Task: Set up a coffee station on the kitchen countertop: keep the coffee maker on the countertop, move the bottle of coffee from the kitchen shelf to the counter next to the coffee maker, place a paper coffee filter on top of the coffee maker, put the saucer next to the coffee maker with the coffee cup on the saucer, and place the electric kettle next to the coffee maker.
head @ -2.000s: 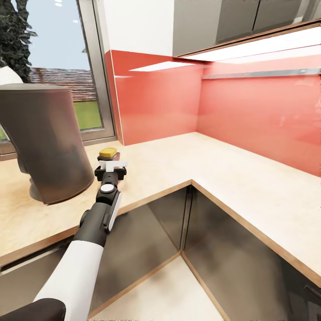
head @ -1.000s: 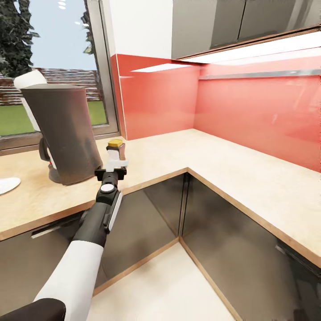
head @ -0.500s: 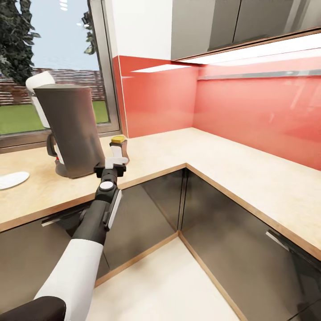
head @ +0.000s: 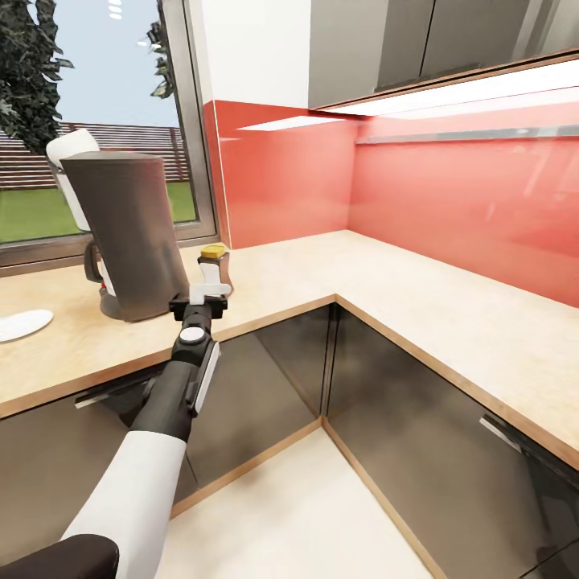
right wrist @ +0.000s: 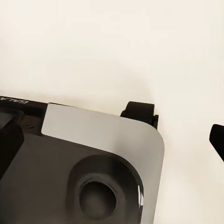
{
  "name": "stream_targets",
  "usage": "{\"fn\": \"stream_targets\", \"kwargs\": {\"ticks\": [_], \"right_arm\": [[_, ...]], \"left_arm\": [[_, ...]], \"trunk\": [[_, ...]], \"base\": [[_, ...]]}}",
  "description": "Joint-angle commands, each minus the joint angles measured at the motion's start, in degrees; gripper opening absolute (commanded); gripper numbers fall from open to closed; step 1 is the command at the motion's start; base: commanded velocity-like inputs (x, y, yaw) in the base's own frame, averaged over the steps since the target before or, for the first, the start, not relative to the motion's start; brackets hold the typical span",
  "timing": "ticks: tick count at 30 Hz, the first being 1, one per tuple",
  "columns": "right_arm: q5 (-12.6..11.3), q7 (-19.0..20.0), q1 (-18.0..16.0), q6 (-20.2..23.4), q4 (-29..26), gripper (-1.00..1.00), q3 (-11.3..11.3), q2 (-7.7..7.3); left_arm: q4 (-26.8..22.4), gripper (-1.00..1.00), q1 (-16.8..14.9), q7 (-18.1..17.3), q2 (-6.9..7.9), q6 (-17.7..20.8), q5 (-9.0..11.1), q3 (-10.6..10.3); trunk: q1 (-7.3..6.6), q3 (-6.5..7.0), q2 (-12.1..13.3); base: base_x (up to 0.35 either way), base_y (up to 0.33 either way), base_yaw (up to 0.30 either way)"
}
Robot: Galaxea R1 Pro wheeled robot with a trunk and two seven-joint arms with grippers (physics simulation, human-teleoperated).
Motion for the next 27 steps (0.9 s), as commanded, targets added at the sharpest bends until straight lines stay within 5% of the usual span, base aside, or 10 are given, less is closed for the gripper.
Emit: {"fn": "stream_targets", "kwargs": {"ticks": [1,11,12,16,17,24,27], "right_arm": [[0.6,0.0,0.0,-0.3,0.1,1.0,-0.5,-0.05],[0.6,0.0,0.9,-0.4,0.1,1.0,-0.5,-0.05],[0.6,-0.1,0.9,-0.4,0.1,1.0,-0.5,-0.05],[0.6,-0.1,0.9,-0.4,0.1,1.0,-0.5,-0.05],[0.6,-0.1,0.9,-0.4,0.1,1.0,-0.5,-0.05],[0.6,-0.1,0.9,-0.4,0.1,1.0,-0.5,-0.05],[0.6,-0.1,0.9,-0.4,0.1,1.0,-0.5,-0.05]], "left_arm": [[-0.1,1.0,0.0,0.1,0.0,0.5,-0.5,-0.1],[-2.9,1.0,0.4,-0.6,0.0,3.3,1.6,-2.6],[-7.2,1.0,0.4,-0.6,0.0,4.6,3.2,-5.1],[-8.3,1.0,0.4,-0.6,0.0,4.7,8.8,-7.5],[-8.7,1.0,0.4,-0.6,0.0,4.8,11.0,-9.6],[-9.2,1.0,0.4,-0.7,0.0,4.8,14.7,-13.7],[-9.3,1.0,0.4,-0.7,0.0,4.8,18.9,-17.0]], "trunk": [[0.0,-0.05,0.0],[0.0,-0.05,0.0],[0.0,-0.05,0.0],[0.0,-0.05,0.0],[0.0,-0.05,0.0],[0.0,-0.05,0.0],[0.0,-0.05,0.0]], "base": [[0.0,0.0,0.0],[0.0,0.0,0.0],[0.0,0.0,0.0],[0.0,0.0,0.0],[0.0,0.0,0.0],[0.0,0.0,0.0],[0.0,0.0,0.0]]}}
